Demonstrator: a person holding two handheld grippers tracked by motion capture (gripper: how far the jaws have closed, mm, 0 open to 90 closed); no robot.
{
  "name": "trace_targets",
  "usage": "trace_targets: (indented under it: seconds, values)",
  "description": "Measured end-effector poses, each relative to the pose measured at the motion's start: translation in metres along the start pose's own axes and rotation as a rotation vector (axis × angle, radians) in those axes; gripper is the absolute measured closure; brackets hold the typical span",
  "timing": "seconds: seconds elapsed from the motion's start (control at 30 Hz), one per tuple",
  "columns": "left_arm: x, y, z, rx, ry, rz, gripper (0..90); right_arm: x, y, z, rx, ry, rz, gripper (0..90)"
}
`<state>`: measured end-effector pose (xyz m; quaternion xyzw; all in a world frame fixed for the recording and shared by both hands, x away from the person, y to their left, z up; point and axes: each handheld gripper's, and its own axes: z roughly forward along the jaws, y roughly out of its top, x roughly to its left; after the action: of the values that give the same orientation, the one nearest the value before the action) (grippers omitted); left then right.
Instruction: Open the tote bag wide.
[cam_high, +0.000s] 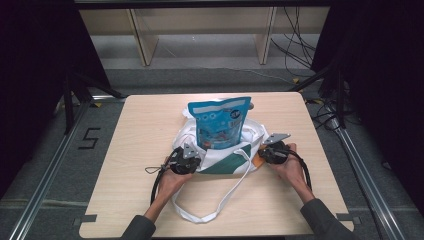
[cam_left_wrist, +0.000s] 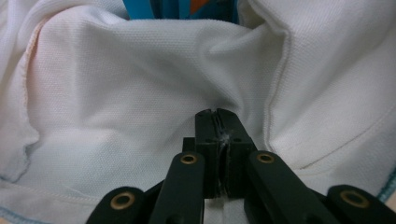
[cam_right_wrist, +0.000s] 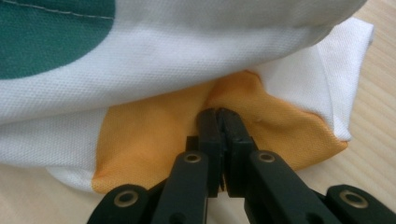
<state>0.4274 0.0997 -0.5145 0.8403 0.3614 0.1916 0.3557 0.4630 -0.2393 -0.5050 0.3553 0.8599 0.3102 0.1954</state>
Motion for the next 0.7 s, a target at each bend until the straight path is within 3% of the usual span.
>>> trace_targets:
  seconds: [0.07,0.1,0.13,0.17,0.2,0.37,0.4,0.43,0.57,0.6,0.63,0.67,0.7]
  values:
    - [0.002,0.001,0.001,0.001,-0.001,-0.003,86.8,-0.001,0.001,0.003,-0.009,0.003,0.02,88.6]
    - [0.002,0.001,0.001,0.001,-0.001,-0.003,86.7,-0.002,0.002,0.001,0.017,0.012,0.032,88.6]
    - [0.005,0.002,0.003,-0.002,0.007,-0.008,86.3,-0.004,0.001,0.005,-0.031,-0.004,0.022,88.5]
    - [0.005,0.002,0.003,-0.002,0.007,-0.008,86.3,-0.004,0.001,0.005,-0.031,-0.004,0.022,88.5]
    - [0.005,0.002,0.004,-0.009,0.008,-0.026,86.2,-0.005,0.003,0.003,0.007,0.01,0.031,88.2]
    - [0.009,0.002,0.001,-0.013,0.003,-0.018,83.3,-0.007,0.004,0.005,-0.014,0.001,0.022,86.1]
    - [0.01,0.002,-0.001,-0.018,0.009,-0.015,81.5,-0.009,0.003,0.004,-0.025,0.004,0.034,85.4]
    - [0.011,0.003,-0.002,-0.024,0.009,-0.022,81.4,-0.01,0.004,0.0,0.001,0.024,0.056,85.0]
    - [0.013,0.006,-0.008,-0.064,-0.004,-0.049,80.9,-0.014,0.005,-0.01,-0.024,0.014,0.064,84.8]
    - [0.015,0.009,-0.016,-0.064,-0.007,-0.031,79.9,-0.018,0.007,-0.02,-0.063,0.022,0.088,84.5]
    - [0.015,0.009,-0.016,-0.064,-0.007,-0.031,78.2,-0.018,0.007,-0.02,-0.063,0.022,0.088,84.5]
    - [0.014,0.01,-0.021,-0.094,-0.012,-0.054,75.7,-0.021,0.007,-0.028,-0.11,0.03,0.091,83.4]
    - [0.014,0.01,-0.021,-0.094,-0.012,-0.054,73.9,-0.021,0.007,-0.028,-0.11,0.03,0.091,83.4]
